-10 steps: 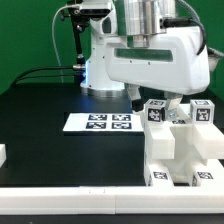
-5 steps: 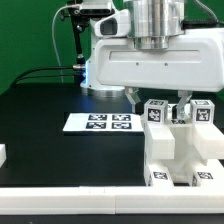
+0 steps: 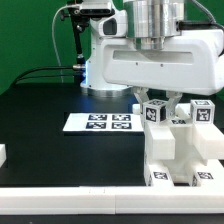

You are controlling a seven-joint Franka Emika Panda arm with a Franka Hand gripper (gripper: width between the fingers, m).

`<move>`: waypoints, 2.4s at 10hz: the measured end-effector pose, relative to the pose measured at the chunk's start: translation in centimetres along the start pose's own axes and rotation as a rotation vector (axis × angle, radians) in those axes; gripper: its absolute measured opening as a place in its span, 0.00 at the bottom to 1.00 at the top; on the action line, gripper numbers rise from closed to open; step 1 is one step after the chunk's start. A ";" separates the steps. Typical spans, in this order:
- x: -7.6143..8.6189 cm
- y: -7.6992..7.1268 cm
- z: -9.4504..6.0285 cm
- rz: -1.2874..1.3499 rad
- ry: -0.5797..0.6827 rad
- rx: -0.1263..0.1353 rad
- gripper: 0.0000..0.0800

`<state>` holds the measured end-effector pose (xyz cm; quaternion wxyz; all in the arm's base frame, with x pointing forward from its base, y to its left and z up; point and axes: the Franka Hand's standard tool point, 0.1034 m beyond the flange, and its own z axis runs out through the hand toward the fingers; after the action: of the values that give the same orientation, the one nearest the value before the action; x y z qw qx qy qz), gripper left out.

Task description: Assemble chair

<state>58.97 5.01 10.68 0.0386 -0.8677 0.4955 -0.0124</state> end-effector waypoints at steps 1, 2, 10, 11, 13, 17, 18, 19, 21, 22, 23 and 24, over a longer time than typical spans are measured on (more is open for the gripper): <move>0.1 0.0 0.0 0.172 -0.006 0.006 0.33; 0.2 -0.1 -0.1 0.383 -0.023 0.022 0.33; 0.4 -0.1 -0.2 0.644 -0.043 0.027 0.59; 0.5 -0.2 -0.3 0.477 -0.037 0.038 0.74; 0.5 -0.2 -0.2 0.301 -0.033 0.039 0.79; -0.6 -0.6 -0.3 -0.265 -0.006 0.016 0.81; -0.8 -0.7 -0.4 -0.397 -0.006 0.017 0.81; -0.7 -0.6 -0.3 -0.457 -0.004 0.014 0.81; -0.7 -0.5 -0.2 -0.349 -0.005 0.013 0.70; -0.5 -0.3 -0.2 -0.274 -0.006 0.007 0.47; -0.4 -0.1 -0.1 -0.215 -0.009 0.003 0.35; -0.4 -0.1 -0.1 -0.102 -0.007 0.003 0.35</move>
Offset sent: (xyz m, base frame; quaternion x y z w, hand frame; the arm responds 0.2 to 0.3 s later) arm 0.0255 -0.0014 0.0078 0.0705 0.0004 0.5104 0.8571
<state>58.86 5.47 10.79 0.0407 -0.8919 0.4503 -0.0121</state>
